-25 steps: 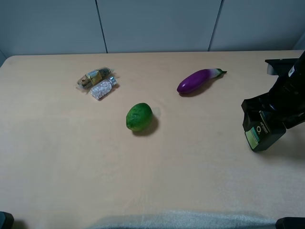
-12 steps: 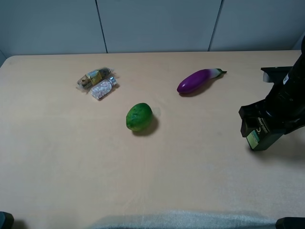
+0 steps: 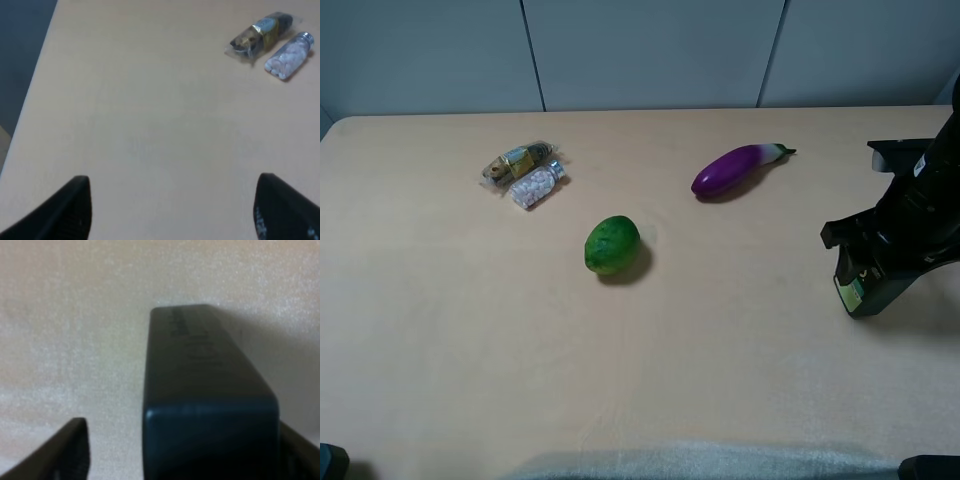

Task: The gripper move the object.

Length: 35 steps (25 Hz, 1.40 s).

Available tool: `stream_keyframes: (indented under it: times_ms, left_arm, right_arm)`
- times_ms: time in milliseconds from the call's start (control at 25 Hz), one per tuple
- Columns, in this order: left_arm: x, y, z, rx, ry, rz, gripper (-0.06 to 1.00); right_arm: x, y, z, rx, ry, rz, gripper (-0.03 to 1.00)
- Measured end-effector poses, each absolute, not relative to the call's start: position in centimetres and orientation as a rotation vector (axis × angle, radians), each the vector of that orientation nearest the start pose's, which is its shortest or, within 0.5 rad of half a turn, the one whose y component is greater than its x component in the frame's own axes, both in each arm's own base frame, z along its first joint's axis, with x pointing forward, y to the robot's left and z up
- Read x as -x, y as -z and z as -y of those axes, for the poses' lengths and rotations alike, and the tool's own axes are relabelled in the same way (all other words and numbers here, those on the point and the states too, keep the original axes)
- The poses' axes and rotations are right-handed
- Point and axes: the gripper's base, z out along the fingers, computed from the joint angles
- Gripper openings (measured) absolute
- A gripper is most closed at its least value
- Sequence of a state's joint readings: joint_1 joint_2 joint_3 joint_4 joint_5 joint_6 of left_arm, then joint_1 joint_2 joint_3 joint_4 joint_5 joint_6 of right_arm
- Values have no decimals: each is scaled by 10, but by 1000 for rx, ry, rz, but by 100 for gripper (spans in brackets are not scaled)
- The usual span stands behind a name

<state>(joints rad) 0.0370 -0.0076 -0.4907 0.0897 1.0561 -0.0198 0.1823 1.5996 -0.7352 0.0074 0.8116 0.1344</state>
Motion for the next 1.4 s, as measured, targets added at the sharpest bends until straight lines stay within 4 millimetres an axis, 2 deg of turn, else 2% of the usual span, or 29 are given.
stream_keyframes:
  times_ms: [280, 920, 1200, 1400]
  left_arm:
    - [5, -275, -7, 62, -118, -2039, 74]
    - [5, -275, -7, 62, -118, -2039, 74]
    - [5, -275, -7, 62, -118, -2039, 74]
    - [5, -275, -7, 62, -118, -2039, 74]
  right_arm:
    - [-235, -153, -43, 85, 14, -3158, 30]
    - [-236, -157, -43, 101, 2, -3147, 30]
    - [-259, -195, -48, 144, -10, -3089, 30]
    - [-284, -233, -52, 156, -29, -2987, 30]
